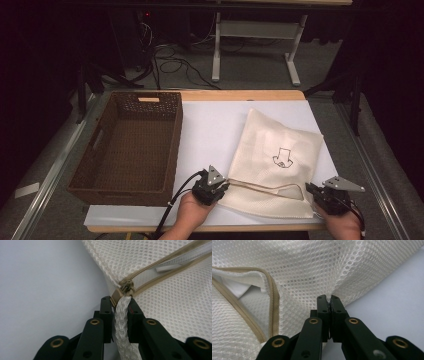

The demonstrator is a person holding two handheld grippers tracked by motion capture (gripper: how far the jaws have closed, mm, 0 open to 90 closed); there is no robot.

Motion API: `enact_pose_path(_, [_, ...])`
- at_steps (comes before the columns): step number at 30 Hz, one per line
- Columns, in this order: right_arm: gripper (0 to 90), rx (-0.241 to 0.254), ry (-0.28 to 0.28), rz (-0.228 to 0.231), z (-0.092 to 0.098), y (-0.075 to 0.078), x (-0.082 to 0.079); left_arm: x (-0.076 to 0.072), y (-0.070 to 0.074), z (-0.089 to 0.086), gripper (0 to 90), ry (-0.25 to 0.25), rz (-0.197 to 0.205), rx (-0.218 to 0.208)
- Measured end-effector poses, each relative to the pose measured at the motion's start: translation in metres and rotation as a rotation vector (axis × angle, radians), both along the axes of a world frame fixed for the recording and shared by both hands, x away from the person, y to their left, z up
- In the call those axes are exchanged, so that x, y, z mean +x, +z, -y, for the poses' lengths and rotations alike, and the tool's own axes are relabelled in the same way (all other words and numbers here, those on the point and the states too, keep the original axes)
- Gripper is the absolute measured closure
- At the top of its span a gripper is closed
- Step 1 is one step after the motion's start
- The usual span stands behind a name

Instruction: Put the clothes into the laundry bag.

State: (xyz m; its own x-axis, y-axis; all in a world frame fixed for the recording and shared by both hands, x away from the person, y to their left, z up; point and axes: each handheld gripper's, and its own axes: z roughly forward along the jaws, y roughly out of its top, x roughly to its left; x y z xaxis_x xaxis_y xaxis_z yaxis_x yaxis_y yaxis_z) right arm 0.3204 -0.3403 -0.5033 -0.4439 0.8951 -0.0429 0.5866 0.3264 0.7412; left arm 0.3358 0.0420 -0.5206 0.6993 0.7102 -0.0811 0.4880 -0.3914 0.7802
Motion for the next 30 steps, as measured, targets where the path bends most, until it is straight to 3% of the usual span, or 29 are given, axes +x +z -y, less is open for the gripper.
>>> enact_pose_path(5, [89.7,-0.007,0.036,0.004,-0.012,-0.001,0.015,-0.010,0.006,-0.016,79.4,0.053,0.038,-0.015])
enact_pose_path(8, [89.7,-0.025,0.068,0.010,-0.023,-0.001,0.026,-0.019,0.006,-0.022,79.4,0.069,0.025,-0.022])
enact_pose_path(12, [89.6,-0.055,0.083,0.022,-0.032,0.000,0.039,-0.036,0.001,-0.017,79.3,0.036,-0.005,-0.019])
enact_pose_path(16, [89.6,-0.058,0.069,0.029,-0.023,0.002,0.048,-0.050,-0.005,-0.002,78.7,-0.018,-0.020,-0.010])
enact_pose_path(21, [88.1,-0.024,0.050,0.029,-0.006,0.002,0.044,-0.053,-0.004,0.002,71.1,-0.010,0.001,-0.002])
enact_pose_path(25, [83.7,0.003,0.049,0.030,-0.004,0.004,0.038,-0.050,0.004,-0.008,61.3,0.043,0.014,-0.040])
enact_pose_path(28, [75.7,0.013,0.052,0.051,-0.005,0.010,0.031,-0.050,0.013,-0.015,51.4,0.084,0.049,-0.068])
enact_pose_path(30, [69.0,0.045,0.050,0.073,-0.005,0.018,0.023,-0.051,0.021,-0.021,44.9,0.112,0.088,-0.085])
